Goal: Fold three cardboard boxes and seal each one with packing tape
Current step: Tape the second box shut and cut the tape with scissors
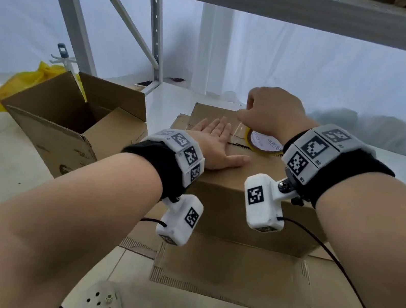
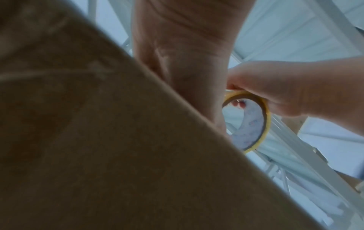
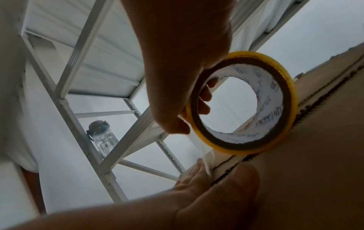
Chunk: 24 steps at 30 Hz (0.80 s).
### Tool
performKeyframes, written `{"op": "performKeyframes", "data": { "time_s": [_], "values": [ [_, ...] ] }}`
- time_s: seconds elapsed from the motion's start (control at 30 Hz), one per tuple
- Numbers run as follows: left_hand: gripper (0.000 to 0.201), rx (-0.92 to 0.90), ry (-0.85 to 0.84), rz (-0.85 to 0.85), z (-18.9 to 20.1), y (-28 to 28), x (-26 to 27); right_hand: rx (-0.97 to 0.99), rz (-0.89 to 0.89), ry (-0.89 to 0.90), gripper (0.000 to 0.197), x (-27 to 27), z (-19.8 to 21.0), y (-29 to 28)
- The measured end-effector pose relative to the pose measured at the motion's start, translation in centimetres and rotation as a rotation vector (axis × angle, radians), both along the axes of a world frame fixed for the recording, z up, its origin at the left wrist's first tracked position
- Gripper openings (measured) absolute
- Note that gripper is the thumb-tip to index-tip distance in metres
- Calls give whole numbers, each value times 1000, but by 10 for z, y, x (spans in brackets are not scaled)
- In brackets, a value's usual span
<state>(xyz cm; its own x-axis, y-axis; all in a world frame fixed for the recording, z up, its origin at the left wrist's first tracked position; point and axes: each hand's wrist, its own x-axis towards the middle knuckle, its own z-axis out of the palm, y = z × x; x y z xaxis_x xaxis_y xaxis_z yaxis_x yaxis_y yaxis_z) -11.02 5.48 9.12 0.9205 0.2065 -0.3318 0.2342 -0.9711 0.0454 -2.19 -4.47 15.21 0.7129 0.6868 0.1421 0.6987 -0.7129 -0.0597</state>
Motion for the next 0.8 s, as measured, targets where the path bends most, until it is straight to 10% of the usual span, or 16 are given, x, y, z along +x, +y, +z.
{"op": "performKeyframes", "data": {
  "time_s": [0.37, 0.8],
  "values": [
    [99, -43, -55, 50, 1, 36, -13, 187, 2, -20, 33, -5, 2, -4],
    [98, 13, -9, 42, 1, 26, -8, -138, -30, -43, 24, 13, 5, -22]
  ]
}}
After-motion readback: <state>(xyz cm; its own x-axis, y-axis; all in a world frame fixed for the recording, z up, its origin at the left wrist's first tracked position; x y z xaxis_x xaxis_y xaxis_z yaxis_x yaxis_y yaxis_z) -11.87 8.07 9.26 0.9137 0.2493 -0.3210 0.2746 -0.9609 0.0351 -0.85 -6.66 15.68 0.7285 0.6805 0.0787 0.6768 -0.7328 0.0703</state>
